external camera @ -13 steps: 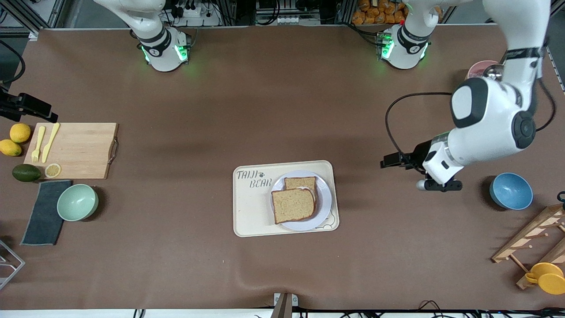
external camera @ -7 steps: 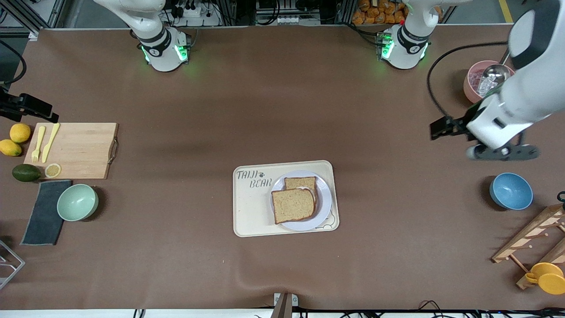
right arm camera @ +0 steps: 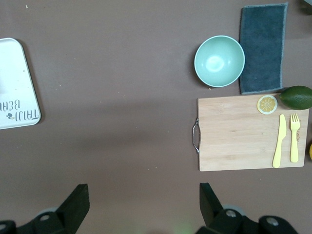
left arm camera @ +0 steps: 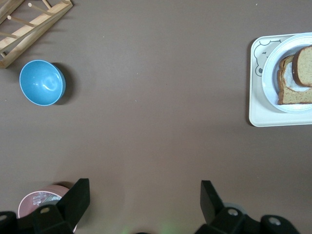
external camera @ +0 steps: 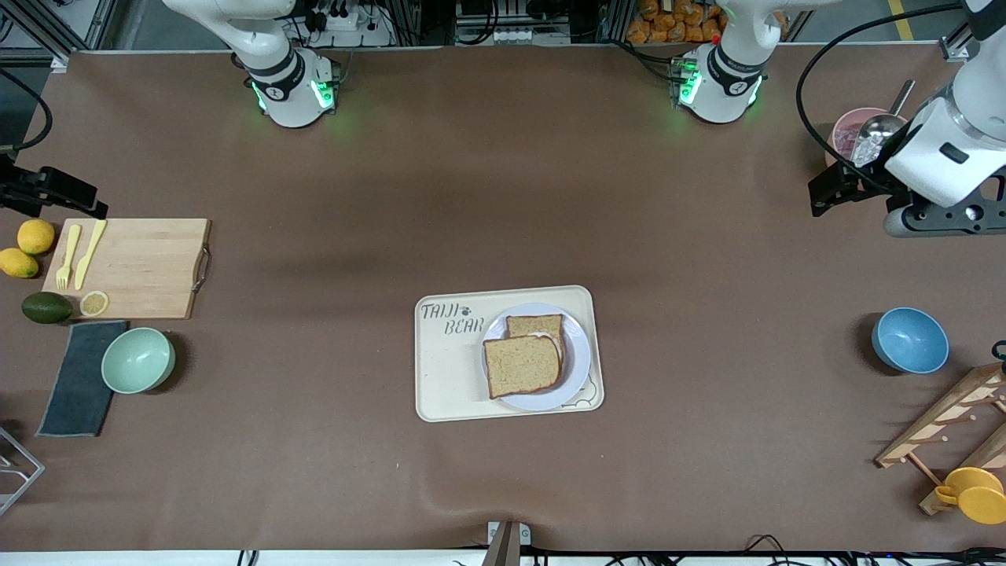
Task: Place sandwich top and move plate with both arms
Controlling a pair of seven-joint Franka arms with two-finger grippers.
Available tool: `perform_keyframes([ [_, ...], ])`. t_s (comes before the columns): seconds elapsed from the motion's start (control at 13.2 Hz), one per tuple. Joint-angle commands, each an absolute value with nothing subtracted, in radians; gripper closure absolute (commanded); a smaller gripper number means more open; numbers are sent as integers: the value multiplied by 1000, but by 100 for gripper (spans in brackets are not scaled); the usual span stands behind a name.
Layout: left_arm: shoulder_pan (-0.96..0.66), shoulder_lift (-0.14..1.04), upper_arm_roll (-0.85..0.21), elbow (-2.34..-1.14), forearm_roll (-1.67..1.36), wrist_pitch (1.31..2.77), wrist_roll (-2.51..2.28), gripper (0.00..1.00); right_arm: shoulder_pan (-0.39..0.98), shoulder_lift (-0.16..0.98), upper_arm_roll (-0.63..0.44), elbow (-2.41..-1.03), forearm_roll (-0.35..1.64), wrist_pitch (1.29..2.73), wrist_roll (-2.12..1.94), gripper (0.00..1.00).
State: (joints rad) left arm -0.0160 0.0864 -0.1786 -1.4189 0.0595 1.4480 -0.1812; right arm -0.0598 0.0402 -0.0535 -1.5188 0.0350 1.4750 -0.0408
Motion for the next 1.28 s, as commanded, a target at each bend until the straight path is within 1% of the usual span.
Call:
perform_keyframes([
  [0.0, -101, 46, -57, -1451, 66, 1450, -178, 0, -75, 37, -57, -1511, 32, 1470, -48, 0],
  [0.23, -69, -3, -49, -1512, 32, 1465, -164, 0, -69, 37, -57, -1514, 31, 1470, -48, 0],
  [0.68, -20, -3, -48, -1502, -38, 1466, -170, 0, -81, 37, -57, -1509, 31, 1474, -48, 0],
  [0.91, -18, 26, -48, -1476, -28, 1466, -164, 0, -78, 38, -57, -1511, 31, 1476, -48, 0],
  [1.21, -21, 31, -46, -1468, -21, 1465, -173, 0, -77, 38, -57, -1511, 31, 1483, -46, 0],
])
